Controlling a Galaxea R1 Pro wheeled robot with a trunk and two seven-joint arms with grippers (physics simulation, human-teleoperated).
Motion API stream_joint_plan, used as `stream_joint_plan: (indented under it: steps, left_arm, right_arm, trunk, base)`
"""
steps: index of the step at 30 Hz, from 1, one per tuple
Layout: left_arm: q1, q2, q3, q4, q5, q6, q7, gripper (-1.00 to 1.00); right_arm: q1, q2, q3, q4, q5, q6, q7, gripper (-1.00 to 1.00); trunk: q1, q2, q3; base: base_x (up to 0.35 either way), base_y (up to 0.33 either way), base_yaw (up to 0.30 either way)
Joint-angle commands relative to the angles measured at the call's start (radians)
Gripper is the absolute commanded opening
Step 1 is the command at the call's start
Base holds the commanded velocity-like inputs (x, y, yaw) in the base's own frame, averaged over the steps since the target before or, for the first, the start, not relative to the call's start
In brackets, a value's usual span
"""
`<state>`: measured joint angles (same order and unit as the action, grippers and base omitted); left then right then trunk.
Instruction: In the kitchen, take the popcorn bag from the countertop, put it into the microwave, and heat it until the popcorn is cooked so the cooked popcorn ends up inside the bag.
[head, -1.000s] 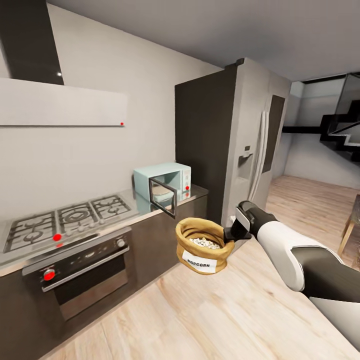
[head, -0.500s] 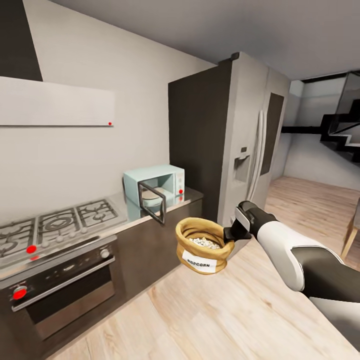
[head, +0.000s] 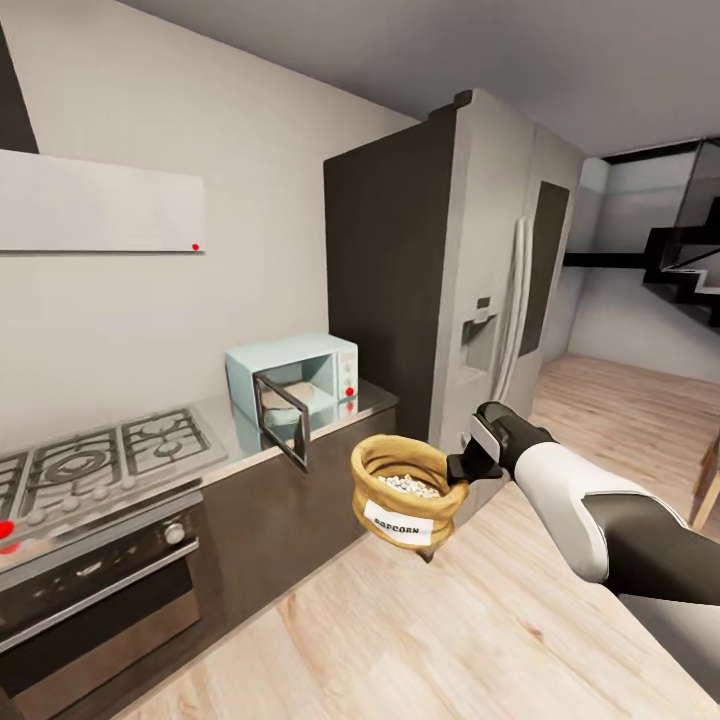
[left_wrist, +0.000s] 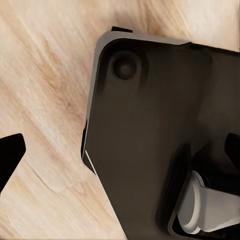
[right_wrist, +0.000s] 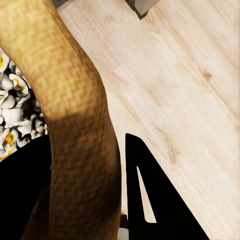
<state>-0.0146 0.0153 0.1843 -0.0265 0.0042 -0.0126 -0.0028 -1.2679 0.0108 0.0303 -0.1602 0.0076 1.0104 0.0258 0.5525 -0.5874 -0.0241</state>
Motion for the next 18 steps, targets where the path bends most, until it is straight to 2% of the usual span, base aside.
stream_joint_plan:
  steps: [1, 8, 15, 16, 18]
  left_arm:
    - [-0.001, 0.000, 0.004, 0.000, 0.000, -0.002, 0.000, 1.00]
    - [-0.001, 0.002, 0.005, 0.000, 0.000, -0.003, 0.001, 1.00]
    - [-0.001, 0.026, 0.008, 0.000, 0.002, 0.010, 0.003, 1.00]
    - [-0.001, 0.031, 0.008, 0.000, 0.002, 0.012, 0.003, 1.00]
    - [-0.001, 0.073, 0.009, 0.000, 0.002, 0.014, 0.004, 1.00]
  right_arm:
    - [-0.001, 0.000, 0.003, -0.001, 0.000, 0.005, 0.002, -1.00]
    - [-0.001, 0.000, 0.006, -0.001, 0.000, 0.005, 0.002, -1.00]
    - [-0.001, 0.000, 0.007, -0.001, 0.001, 0.005, 0.002, -1.00]
    - [-0.001, 0.000, 0.007, -0.001, 0.001, 0.005, 0.002, -1.00]
    - [-0.001, 0.000, 0.008, -0.001, 0.002, 0.006, 0.002, -1.00]
  trunk:
    - [0.001, -0.002, -0.002]
    - [0.001, -0.002, -0.002]
    - [0.001, -0.002, -0.002]
    - [0.001, -0.002, -0.002]
    - [0.001, -0.002, -0.002]
  base:
    - [0.332, -0.008, 0.000]
    - [0.334, -0.002, 0.000]
    - [0.337, 0.000, 0.000]
    - [0.338, 0.000, 0.000]
    - [0.339, 0.000, 0.000]
